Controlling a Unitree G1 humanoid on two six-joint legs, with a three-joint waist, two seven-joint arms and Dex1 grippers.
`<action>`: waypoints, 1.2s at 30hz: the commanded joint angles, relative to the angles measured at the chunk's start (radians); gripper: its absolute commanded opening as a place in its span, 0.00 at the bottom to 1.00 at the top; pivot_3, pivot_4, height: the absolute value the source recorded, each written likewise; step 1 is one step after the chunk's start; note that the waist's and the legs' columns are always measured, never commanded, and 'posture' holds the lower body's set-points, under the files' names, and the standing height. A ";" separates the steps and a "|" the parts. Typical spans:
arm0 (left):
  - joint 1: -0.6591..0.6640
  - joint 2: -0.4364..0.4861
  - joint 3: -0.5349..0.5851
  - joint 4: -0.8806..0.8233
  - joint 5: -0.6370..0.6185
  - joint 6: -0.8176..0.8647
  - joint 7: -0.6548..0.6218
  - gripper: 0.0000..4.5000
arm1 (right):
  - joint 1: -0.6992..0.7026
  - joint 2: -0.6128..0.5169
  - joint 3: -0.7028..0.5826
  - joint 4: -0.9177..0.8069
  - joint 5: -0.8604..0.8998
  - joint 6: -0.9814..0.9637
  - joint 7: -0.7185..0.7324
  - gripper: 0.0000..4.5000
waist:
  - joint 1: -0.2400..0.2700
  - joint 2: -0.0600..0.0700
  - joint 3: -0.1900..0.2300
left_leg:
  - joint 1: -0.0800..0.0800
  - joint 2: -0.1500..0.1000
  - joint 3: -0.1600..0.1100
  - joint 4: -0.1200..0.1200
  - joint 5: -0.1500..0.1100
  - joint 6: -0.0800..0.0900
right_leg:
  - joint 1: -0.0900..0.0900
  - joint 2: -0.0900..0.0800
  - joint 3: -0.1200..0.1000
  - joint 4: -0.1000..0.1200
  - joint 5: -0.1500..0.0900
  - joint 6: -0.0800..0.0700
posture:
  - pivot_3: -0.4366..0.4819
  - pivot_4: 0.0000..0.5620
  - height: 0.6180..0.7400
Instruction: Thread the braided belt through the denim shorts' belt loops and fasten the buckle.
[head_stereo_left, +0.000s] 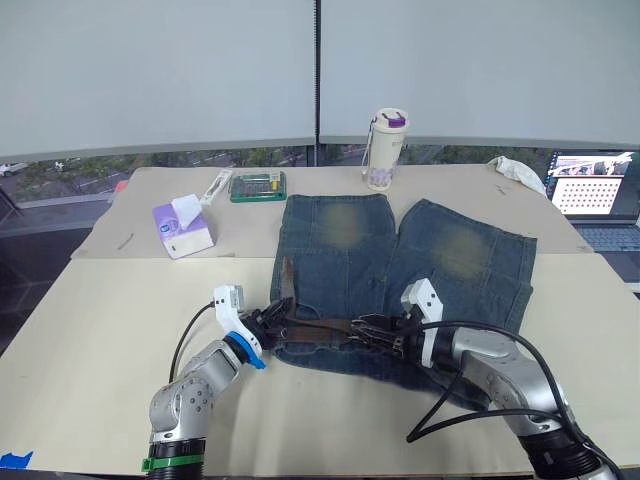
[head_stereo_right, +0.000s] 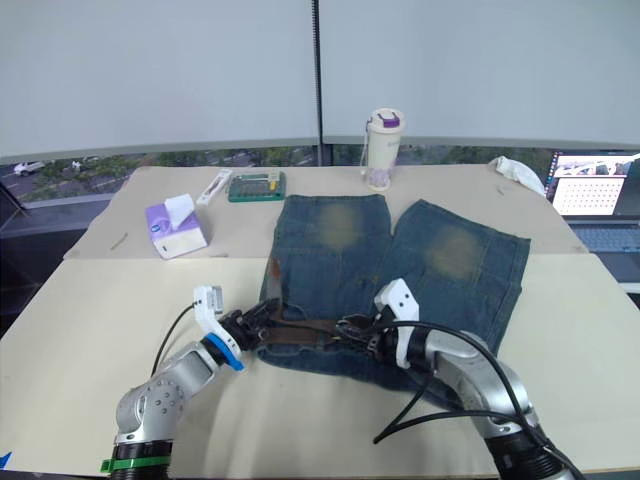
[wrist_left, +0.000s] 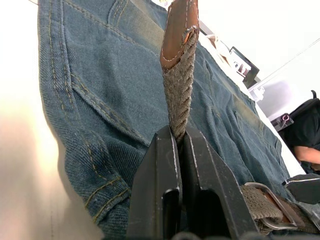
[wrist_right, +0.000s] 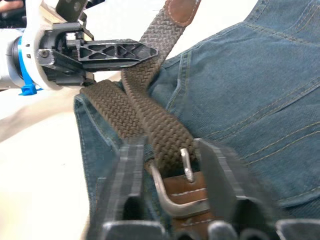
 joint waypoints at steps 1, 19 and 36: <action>-0.007 0.010 -0.001 -0.018 0.005 -0.030 -0.010 0.00 | -0.030 -0.017 0.023 0.030 -0.073 -0.066 0.021 0.04 | 0.000 0.000 0.000 | 0.000 0.000 0.000 0.000 0.000 0.000 | 0.000 0.000 0.000 0.000 0.000 0.000 | 0.48 0.27 1.00; -0.006 0.022 -0.022 0.008 0.025 -0.061 -0.027 0.00 | -0.067 -0.012 0.122 0.123 -0.242 -0.120 0.090 0.00 | -0.001 0.000 0.000 | 0.000 0.000 0.000 0.000 0.000 0.000 | 0.000 0.000 0.000 0.000 0.000 0.000 | 0.48 0.27 1.00; -0.021 0.022 -0.027 0.034 0.044 -0.088 -0.031 0.00 | -0.109 -0.058 0.218 0.244 -0.360 -0.149 0.179 0.00 | 0.000 -0.001 -0.005 | 0.001 0.000 0.000 0.000 0.000 0.000 | 0.001 0.000 0.000 0.000 0.000 0.000 | 0.48 0.27 1.00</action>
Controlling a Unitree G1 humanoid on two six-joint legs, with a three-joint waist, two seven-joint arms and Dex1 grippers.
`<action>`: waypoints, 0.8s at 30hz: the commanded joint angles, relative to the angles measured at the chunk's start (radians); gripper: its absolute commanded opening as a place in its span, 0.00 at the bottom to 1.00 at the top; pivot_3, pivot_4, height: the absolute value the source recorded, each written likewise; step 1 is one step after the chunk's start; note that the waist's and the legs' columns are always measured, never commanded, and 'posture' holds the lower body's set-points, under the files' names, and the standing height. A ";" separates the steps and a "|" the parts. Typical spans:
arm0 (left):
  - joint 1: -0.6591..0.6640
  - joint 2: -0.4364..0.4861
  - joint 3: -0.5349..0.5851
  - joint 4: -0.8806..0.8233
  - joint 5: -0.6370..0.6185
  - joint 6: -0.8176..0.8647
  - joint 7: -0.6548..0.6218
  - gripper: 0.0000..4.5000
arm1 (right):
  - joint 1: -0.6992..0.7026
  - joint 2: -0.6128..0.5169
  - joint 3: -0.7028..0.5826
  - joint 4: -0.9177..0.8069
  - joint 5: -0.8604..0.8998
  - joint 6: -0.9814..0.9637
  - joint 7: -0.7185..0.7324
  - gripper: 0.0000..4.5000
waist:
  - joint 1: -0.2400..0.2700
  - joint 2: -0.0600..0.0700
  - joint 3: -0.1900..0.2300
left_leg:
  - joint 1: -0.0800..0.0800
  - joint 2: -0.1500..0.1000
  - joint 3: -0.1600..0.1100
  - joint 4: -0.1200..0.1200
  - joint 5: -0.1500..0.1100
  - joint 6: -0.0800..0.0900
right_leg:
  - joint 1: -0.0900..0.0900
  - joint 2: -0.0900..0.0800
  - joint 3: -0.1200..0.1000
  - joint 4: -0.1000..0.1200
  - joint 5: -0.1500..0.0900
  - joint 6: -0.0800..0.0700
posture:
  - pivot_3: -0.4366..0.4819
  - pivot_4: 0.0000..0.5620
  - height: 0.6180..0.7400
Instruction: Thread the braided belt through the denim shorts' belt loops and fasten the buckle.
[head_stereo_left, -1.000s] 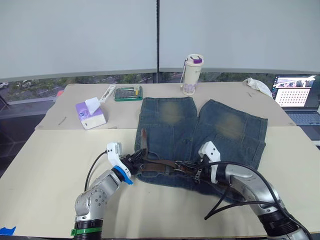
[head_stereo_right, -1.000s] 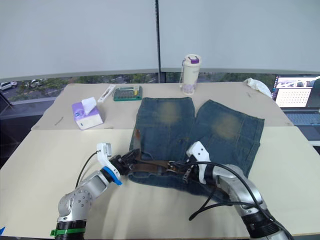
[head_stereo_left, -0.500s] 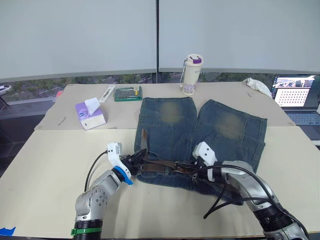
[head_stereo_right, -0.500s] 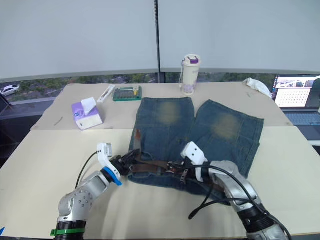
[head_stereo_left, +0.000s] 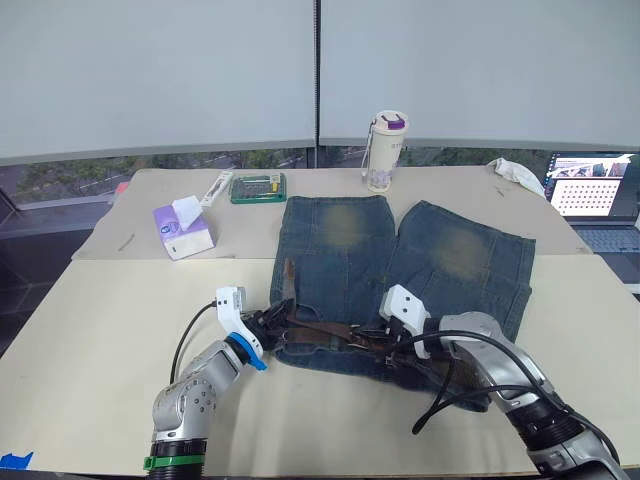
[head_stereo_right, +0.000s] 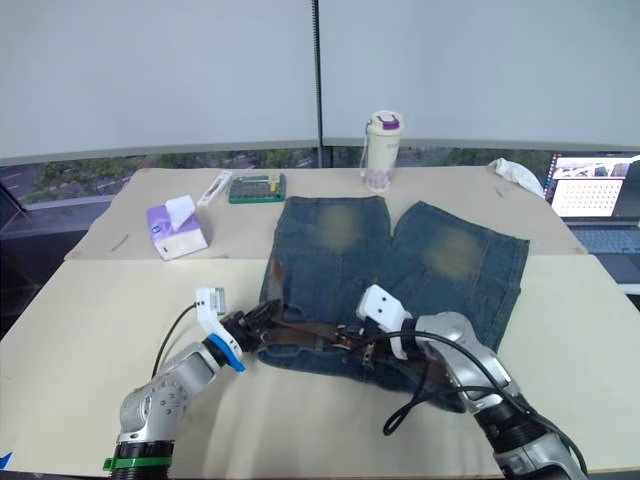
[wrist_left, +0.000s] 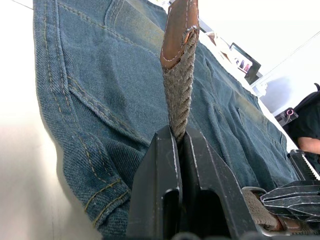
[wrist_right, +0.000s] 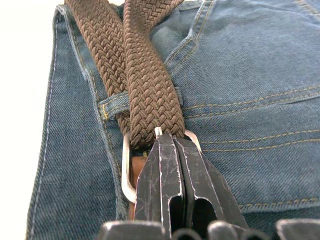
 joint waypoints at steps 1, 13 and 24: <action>-0.023 0.007 0.005 -0.003 0.012 -0.037 -0.007 0.00 | 0.025 -0.012 0.059 0.077 -0.060 0.007 0.021 0.00 | 0.000 0.000 0.000 | 0.000 0.000 0.000 0.000 0.000 0.000 | 0.000 0.000 0.000 0.000 0.000 0.000 | 0.48 0.27 1.00; -0.185 -0.035 -0.007 -0.048 -0.012 -0.069 0.002 0.00 | 0.031 -0.038 0.150 0.102 -0.234 -0.082 0.009 0.00 | 0.001 -0.002 -0.004 | 0.000 0.000 0.000 0.001 0.000 0.000 | 0.001 0.000 -0.001 0.000 0.000 0.000 | 0.48 0.27 1.00; -0.329 -0.087 -0.144 -0.099 -0.005 -0.082 -0.030 0.00 | 0.094 -0.031 0.176 0.051 -0.324 -0.083 -0.040 0.00 | 0.003 -0.002 -0.005 | 0.000 0.000 0.000 0.001 0.001 -0.002 | 0.001 0.000 0.000 0.000 0.000 0.000 | 0.48 0.27 1.00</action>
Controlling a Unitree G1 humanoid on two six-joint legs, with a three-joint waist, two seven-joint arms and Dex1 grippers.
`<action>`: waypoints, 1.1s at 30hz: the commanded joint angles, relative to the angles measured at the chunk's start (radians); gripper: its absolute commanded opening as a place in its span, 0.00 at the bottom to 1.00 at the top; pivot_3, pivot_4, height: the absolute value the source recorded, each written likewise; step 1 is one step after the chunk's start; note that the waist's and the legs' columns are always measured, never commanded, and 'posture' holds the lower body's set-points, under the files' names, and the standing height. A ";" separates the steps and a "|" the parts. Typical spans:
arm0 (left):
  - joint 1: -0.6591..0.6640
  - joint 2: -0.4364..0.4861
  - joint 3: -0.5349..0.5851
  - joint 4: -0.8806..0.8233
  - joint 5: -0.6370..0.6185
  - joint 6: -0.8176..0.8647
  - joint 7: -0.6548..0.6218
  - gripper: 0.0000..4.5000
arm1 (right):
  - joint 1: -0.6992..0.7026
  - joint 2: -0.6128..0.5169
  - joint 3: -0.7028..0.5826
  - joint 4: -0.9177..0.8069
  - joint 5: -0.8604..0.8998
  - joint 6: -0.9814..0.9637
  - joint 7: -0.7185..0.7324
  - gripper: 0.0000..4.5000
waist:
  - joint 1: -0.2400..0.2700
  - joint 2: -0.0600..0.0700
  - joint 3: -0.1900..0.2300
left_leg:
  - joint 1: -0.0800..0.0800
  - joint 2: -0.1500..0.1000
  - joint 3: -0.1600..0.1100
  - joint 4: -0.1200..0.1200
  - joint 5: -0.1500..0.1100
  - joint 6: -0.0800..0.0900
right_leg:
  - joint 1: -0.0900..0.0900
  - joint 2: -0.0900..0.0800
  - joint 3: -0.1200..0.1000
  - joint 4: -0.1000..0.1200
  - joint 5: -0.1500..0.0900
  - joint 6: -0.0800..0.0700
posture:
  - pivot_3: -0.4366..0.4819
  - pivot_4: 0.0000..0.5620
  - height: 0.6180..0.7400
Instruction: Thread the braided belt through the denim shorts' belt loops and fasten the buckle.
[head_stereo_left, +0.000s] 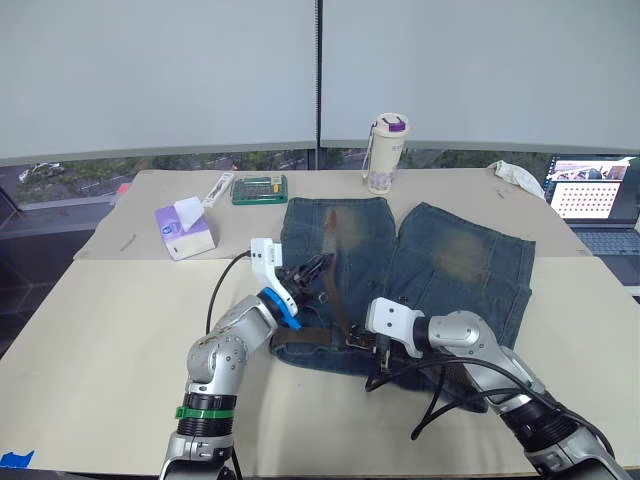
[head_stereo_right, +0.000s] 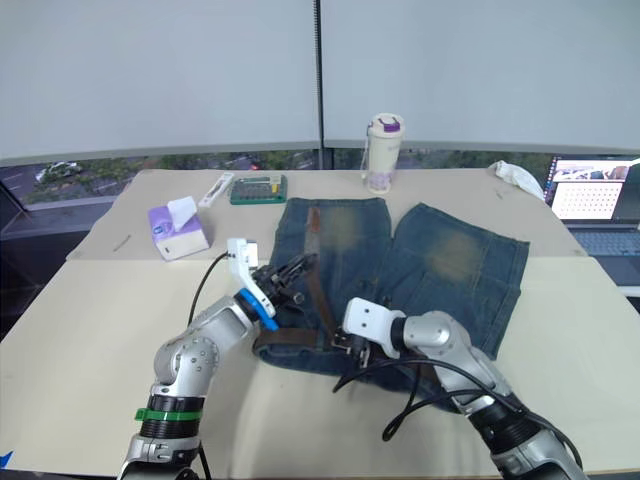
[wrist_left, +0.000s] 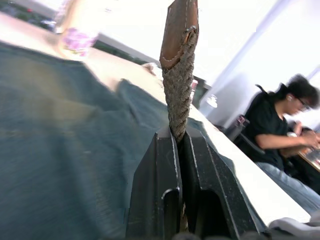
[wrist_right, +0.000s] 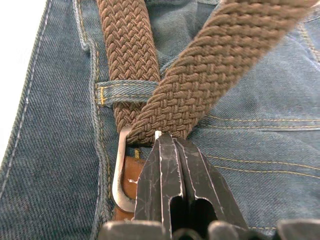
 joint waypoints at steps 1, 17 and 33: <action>-0.071 -0.020 -0.014 -0.094 -0.013 -0.051 -0.033 0.00 | 0.088 -0.018 0.093 0.099 -0.080 0.054 0.010 0.00 | 0.000 0.000 0.000 | 0.000 0.000 0.000 0.000 0.000 0.000 | 0.000 0.000 0.000 0.000 0.000 0.000 | 0.48 0.27 1.00; -0.202 -0.162 -0.201 0.031 0.033 -0.095 -0.206 0.00 | 0.088 -0.014 0.090 0.130 -0.091 0.037 0.001 0.00 | 0.004 -0.004 0.002 | 0.000 0.000 0.000 0.001 0.000 0.000 | 0.001 0.000 0.000 -0.002 0.000 0.000 | 0.48 0.27 1.00; -0.192 -0.200 -0.211 0.177 0.167 -0.197 -0.234 0.00 | 0.151 0.052 -0.104 0.029 0.047 0.112 -0.069 0.00 | 0.017 -0.004 0.003 | 0.000 -0.001 0.000 0.003 0.000 0.000 | 0.004 0.000 -0.001 -0.003 -0.001 0.001 | 0.48 0.27 1.00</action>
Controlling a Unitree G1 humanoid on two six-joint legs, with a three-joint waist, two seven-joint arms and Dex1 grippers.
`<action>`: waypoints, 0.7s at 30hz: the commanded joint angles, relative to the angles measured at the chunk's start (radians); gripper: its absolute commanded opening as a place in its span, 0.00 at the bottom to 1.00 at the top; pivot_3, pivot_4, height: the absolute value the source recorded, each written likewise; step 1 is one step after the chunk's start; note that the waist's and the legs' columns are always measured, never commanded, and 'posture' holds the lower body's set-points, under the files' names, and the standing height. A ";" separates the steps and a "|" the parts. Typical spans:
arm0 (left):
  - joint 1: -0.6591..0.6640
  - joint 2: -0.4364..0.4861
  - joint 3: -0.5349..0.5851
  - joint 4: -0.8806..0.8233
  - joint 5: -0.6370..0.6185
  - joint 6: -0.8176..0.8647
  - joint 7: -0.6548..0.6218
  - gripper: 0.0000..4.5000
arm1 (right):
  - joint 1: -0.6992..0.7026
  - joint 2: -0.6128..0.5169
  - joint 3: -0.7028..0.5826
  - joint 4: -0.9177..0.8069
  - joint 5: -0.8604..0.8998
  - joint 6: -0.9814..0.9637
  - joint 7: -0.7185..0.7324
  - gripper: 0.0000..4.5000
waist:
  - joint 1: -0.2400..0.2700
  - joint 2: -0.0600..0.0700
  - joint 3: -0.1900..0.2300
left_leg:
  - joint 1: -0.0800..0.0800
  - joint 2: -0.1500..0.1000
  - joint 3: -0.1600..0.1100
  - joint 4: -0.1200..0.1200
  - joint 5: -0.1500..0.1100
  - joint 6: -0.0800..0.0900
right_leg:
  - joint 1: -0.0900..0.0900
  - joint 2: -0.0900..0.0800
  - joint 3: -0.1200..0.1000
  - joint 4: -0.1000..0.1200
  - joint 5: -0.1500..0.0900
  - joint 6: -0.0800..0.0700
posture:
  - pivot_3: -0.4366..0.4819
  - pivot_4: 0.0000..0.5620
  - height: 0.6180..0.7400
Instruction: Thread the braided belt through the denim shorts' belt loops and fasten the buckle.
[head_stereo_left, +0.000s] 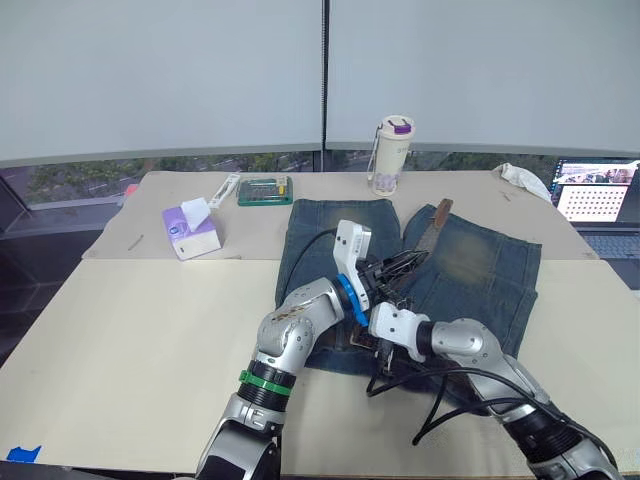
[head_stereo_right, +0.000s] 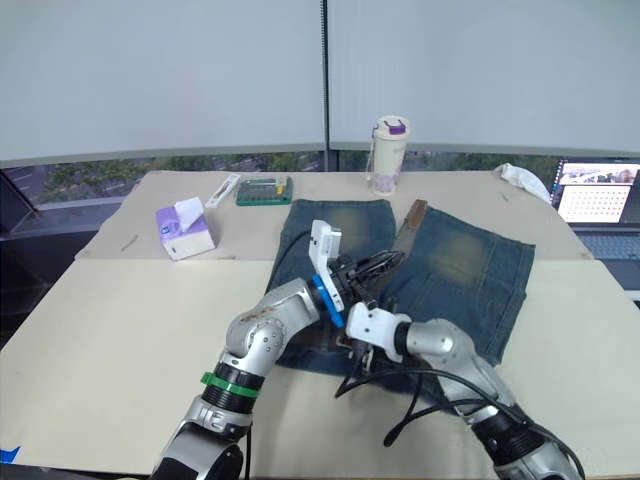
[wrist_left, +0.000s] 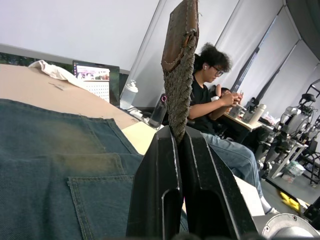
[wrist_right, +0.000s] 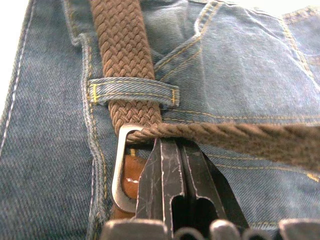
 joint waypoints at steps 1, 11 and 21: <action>-0.010 -0.001 -0.027 -0.034 0.027 -0.074 -0.050 0.00 | 0.070 0.017 -0.040 0.034 0.060 0.129 -0.008 0.00 | 0.004 0.000 0.000 | -0.001 0.000 0.000 0.000 0.000 0.000 | -0.001 0.000 0.000 0.000 0.000 0.000 | 0.48 0.27 1.00; 0.026 0.053 -0.041 0.018 0.090 -0.132 -0.107 0.00 | 0.131 0.106 -0.299 -0.179 0.312 0.304 -0.116 0.00 | 0.010 0.004 0.004 | -0.005 0.000 0.000 0.000 -0.001 0.002 | -0.006 0.000 0.001 0.001 0.000 0.000 | 0.48 0.27 1.00; 0.008 0.076 -0.018 0.098 0.101 -0.157 -0.151 0.00 | 0.207 0.123 -0.410 -0.284 0.419 0.369 -0.194 0.00 | 0.005 0.006 0.006 | -0.006 0.000 0.000 -0.001 -0.001 0.002 | -0.008 0.000 0.001 0.002 0.000 0.000 | 0.48 0.27 1.00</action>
